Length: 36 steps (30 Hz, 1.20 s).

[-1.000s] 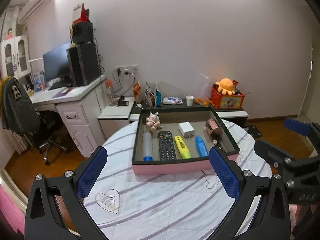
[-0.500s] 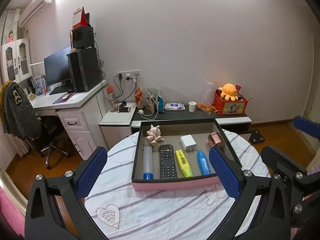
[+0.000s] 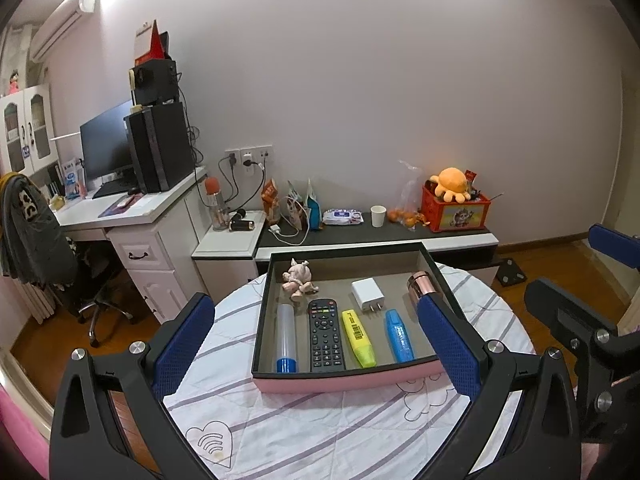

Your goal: Organize rigid objects

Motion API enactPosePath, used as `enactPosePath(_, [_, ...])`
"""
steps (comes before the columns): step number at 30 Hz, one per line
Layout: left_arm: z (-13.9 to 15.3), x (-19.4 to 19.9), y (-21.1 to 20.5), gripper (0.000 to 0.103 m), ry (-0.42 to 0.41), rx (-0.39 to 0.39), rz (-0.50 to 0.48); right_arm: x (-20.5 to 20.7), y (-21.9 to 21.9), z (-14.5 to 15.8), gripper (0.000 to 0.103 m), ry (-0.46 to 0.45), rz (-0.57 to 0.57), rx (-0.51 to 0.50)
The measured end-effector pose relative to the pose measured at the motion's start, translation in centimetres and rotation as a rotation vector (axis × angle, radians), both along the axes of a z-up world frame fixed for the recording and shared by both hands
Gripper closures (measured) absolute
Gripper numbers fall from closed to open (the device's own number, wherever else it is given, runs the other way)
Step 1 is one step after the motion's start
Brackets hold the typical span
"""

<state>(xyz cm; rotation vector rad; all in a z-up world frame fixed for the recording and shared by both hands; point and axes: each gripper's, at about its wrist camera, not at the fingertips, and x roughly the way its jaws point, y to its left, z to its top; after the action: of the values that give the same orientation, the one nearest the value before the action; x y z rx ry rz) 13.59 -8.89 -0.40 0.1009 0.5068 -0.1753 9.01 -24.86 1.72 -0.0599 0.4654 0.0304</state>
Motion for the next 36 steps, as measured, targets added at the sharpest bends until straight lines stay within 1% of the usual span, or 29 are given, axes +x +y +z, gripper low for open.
enactPosePath(8, [1.0,-3.7,1.3,0.0,-0.059,-0.018,0.004,-2.7,0.4,0.9,0.0,-0.05,0.011,0.015])
enactPosePath(14, [1.5,-6.0,2.5,0.0,-0.078,-0.017,0.018,-4.8,1.5,1.0,0.0,-0.06,0.027,0.026])
enactPosePath(18, [2.1,-7.6,3.3,0.0,-0.107,-0.029,0.023,-6.0,2.0,1.2,0.0,-0.071,0.032,0.027])
enactPosePath(27, [2.4,-9.5,4.0,0.0,-0.142,-0.026,0.033,-7.9,2.5,1.5,0.0,-0.097,0.037,0.031])
enactPosePath(29, [2.5,-9.7,4.3,0.0,-0.162,-0.043,0.033,-8.0,2.6,1.6,0.0,-0.099,0.037,0.03])
enactPosePath(36, [2.7,-10.8,4.5,0.0,-0.225,-0.014,0.056,-8.4,3.0,1.7,0.0,-0.104,0.046,0.03])
